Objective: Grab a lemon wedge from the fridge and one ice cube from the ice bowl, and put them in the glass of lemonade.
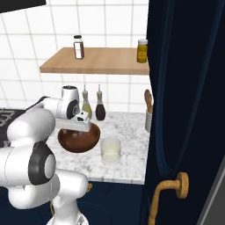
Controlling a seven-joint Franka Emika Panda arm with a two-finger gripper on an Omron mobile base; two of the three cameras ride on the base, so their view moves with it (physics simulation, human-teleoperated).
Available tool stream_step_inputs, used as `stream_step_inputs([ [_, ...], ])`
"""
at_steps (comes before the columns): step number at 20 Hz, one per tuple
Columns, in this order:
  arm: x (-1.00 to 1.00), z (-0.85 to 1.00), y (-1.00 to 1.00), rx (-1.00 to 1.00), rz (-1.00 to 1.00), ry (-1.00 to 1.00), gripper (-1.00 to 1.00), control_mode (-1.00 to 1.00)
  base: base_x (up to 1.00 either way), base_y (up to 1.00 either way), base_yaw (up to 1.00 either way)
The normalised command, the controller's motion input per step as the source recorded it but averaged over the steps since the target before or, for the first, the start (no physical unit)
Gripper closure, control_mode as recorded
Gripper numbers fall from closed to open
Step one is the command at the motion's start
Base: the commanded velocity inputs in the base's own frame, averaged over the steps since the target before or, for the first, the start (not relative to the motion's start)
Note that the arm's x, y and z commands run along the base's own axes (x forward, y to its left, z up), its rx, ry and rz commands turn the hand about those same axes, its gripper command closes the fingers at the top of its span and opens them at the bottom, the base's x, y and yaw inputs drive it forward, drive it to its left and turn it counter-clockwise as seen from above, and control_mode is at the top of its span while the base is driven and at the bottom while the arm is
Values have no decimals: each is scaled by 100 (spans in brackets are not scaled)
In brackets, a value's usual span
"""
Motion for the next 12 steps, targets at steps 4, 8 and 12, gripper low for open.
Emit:
stream_step_inputs([
  [4,13,-32,31,0,1,0,-100,-100,0,0,0],
  [8,27,-26,8,0,0,0,-100,-100,0,0,0],
  [12,19,-25,1,0,0,0,-100,-100,0,0,0],
])
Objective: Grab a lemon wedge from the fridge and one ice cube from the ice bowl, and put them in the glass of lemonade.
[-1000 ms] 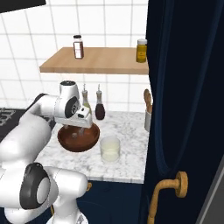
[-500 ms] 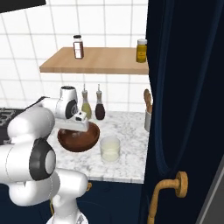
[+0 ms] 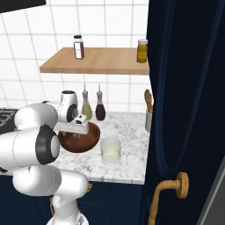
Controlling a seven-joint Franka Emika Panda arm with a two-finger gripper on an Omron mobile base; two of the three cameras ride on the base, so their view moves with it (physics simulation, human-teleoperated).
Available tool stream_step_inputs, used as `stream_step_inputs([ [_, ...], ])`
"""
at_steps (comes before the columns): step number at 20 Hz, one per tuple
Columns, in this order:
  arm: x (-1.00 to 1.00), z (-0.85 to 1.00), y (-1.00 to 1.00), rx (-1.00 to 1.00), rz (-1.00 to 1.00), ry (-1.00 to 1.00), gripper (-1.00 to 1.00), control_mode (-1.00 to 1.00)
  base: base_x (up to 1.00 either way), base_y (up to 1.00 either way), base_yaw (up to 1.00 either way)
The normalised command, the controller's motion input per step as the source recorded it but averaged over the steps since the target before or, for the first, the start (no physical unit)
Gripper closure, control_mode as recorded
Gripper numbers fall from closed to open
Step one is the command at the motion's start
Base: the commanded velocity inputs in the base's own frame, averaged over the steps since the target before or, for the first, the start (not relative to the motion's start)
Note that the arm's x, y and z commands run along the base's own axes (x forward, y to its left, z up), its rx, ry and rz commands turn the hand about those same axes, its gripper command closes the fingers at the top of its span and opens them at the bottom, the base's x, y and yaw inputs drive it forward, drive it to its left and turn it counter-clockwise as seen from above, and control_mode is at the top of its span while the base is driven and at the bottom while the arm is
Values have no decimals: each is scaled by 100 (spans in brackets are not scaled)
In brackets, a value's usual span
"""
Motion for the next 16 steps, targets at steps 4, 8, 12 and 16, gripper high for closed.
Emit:
stream_step_inputs([
  [4,11,-10,-1,0,0,0,-100,-100,0,0,0],
  [8,29,-29,0,0,0,0,-100,-100,0,0,0],
  [12,26,-27,0,0,0,-1,-100,-100,0,0,0],
  [16,32,0,0,0,0,-3,-100,-100,0,0,0],
])
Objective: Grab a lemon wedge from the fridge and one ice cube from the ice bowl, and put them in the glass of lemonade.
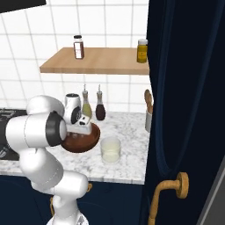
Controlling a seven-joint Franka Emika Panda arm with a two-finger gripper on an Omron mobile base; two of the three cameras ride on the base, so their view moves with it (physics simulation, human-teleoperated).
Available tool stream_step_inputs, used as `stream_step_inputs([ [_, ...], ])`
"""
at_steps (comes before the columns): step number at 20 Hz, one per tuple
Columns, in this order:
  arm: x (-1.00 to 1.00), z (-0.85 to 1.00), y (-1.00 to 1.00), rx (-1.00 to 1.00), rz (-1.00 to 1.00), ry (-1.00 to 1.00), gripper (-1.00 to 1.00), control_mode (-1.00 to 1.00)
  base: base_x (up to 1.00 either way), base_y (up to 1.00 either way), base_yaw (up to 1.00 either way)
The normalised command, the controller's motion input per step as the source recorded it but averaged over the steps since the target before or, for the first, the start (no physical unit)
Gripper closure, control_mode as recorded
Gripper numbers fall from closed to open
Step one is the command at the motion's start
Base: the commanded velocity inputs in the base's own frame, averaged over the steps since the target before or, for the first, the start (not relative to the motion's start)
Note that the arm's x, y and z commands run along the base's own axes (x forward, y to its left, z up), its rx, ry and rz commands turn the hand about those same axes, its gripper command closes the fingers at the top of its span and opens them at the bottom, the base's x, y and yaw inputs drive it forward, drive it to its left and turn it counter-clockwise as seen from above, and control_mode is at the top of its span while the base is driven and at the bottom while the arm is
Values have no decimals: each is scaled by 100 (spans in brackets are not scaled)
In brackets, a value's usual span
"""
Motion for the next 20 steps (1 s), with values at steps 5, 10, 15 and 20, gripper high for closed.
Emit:
stream_step_inputs([
  [5,32,-1,-9,0,-3,0,-100,-100,0,0,0],
  [10,2,-30,-5,0,-7,0,-100,-100,0,0,0],
  [15,-13,-18,-6,0,-11,0,-100,-100,0,0,0],
  [20,-20,-2,-18,0,-15,0,-100,-100,0,0,0],
])
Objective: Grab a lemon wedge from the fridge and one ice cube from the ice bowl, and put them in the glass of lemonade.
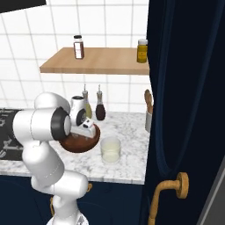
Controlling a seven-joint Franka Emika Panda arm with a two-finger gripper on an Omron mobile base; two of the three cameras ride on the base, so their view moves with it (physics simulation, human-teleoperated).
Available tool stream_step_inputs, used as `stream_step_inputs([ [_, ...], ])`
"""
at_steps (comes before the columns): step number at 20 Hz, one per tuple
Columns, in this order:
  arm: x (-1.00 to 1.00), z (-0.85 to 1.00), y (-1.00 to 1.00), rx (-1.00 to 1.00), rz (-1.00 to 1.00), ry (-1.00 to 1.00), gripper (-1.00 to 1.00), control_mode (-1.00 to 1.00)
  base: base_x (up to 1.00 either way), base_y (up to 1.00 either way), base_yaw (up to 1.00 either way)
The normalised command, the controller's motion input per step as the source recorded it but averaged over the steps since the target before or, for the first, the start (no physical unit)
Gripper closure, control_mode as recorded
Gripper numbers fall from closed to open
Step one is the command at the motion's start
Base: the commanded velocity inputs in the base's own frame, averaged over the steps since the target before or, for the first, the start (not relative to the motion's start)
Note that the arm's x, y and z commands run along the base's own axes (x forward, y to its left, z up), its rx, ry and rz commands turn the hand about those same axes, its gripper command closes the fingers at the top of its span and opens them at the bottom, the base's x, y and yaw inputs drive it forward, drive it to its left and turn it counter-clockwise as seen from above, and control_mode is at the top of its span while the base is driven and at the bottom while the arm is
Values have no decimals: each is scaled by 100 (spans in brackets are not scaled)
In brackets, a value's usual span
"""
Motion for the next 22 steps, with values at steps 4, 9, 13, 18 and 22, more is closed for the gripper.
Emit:
stream_step_inputs([
  [4,-12,8,-11,0,-9,-1,-100,-100,0,0,0],
  [9,21,15,10,0,0,0,-100,-100,0,0,0],
  [13,44,-9,5,0,1,0,-100,-100,0,0,0],
  [18,20,-60,1,1,0,1,-100,-100,0,0,0],
  [22,-3,-45,9,0,0,1,-100,-100,0,0,0],
])
